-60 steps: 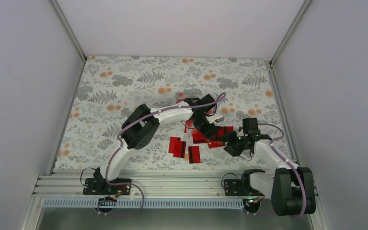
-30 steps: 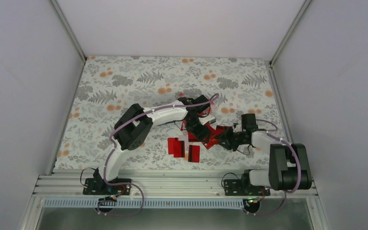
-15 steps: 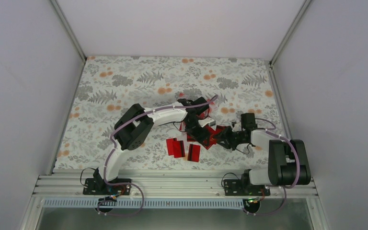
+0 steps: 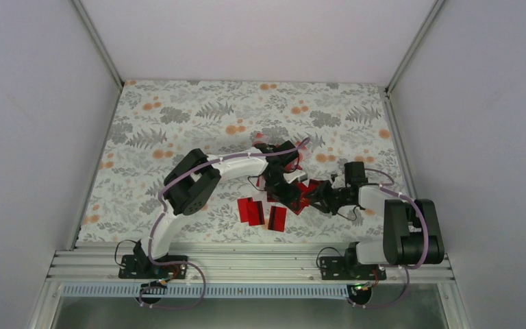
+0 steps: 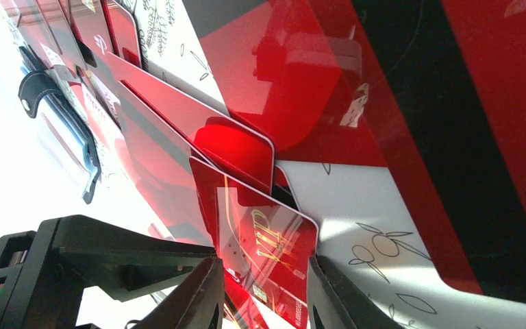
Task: Put the credit cards into the card holder
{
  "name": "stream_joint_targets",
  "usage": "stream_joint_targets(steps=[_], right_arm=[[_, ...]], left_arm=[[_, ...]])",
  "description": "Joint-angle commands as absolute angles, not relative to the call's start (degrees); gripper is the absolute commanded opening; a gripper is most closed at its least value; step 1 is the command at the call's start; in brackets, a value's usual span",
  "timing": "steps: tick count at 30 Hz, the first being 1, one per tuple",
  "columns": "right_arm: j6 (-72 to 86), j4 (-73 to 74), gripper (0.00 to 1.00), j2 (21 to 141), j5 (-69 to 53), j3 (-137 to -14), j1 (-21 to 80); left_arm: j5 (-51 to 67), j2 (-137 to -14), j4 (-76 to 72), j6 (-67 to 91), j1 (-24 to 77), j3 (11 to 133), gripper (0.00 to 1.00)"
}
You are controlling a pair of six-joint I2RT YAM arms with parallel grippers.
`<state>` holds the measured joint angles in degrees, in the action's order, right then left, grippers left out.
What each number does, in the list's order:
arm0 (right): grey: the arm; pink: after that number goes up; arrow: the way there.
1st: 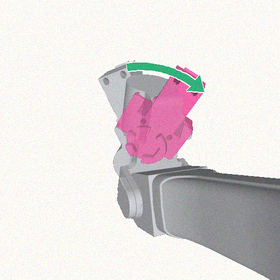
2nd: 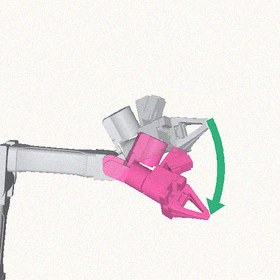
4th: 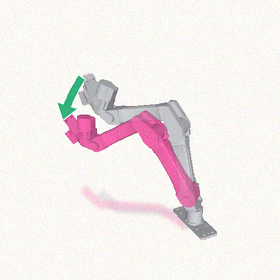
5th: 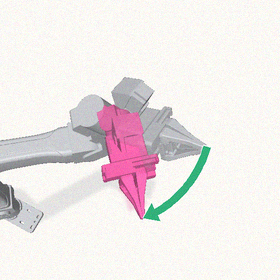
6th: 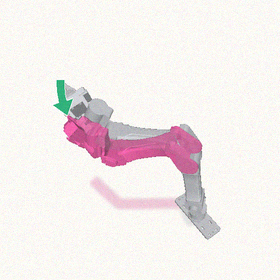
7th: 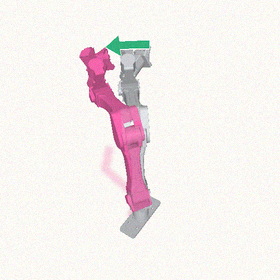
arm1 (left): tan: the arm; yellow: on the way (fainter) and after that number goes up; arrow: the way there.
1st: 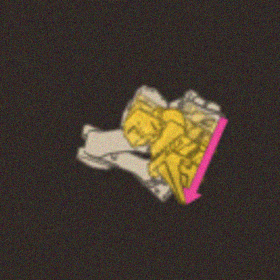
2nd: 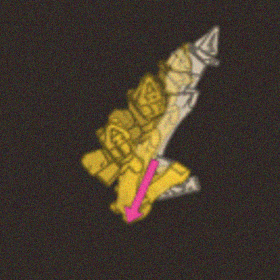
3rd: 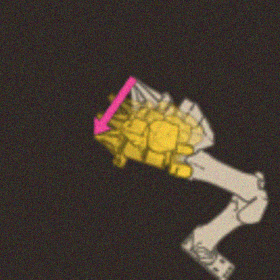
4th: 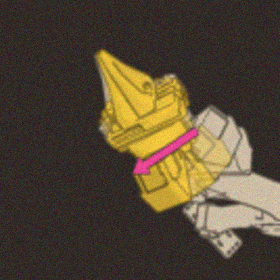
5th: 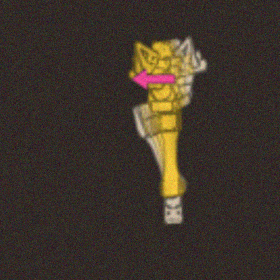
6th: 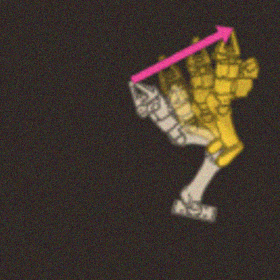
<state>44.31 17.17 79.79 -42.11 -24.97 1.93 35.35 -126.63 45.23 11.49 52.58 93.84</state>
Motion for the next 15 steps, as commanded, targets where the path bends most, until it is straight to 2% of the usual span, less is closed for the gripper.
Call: stream_joint_targets(steps=[1,15], right_arm=[[43.2,21.2,0.32,83.0,-32.4,-20.9,2.0],[44.7,19.2,0.27,82.5,-34.3,-19.0,2.0]], left_arm=[[30.3,-128.4,45.8,13.8,52.6,94.0,0.65],[38.9,-127.3,34.3,18.6,52.2,88.6,0.61]])
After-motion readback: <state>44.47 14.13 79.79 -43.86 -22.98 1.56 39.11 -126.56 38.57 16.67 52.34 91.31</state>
